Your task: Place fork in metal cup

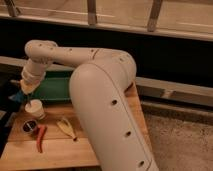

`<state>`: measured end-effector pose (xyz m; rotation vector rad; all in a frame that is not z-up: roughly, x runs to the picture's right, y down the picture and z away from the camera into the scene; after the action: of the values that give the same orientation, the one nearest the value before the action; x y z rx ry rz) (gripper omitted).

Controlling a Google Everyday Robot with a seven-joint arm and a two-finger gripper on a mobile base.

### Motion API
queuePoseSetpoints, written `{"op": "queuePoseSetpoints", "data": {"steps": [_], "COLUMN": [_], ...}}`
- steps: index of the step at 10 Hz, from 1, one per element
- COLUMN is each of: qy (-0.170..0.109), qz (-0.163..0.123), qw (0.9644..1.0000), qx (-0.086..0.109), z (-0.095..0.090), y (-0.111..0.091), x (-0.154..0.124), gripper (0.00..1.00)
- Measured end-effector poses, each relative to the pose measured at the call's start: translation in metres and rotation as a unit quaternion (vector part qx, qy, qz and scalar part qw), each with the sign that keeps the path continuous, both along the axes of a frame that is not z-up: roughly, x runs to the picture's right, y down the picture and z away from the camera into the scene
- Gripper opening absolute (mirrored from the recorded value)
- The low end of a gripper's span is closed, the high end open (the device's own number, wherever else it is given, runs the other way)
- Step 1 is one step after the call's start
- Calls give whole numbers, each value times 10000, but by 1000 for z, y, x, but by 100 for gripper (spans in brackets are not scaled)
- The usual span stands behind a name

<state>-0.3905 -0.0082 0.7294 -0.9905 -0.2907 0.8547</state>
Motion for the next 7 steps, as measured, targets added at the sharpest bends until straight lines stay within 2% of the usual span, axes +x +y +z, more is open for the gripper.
{"op": "queuePoseSetpoints", "data": {"steps": [3,7], "qy": [-265,-289], "qz": [-58,-36], "qw": [9996,9995], "qx": [111,134], "z": [10,10], "y": [-8,-9], "x": [-23,-25], "gripper": [0,0]}}
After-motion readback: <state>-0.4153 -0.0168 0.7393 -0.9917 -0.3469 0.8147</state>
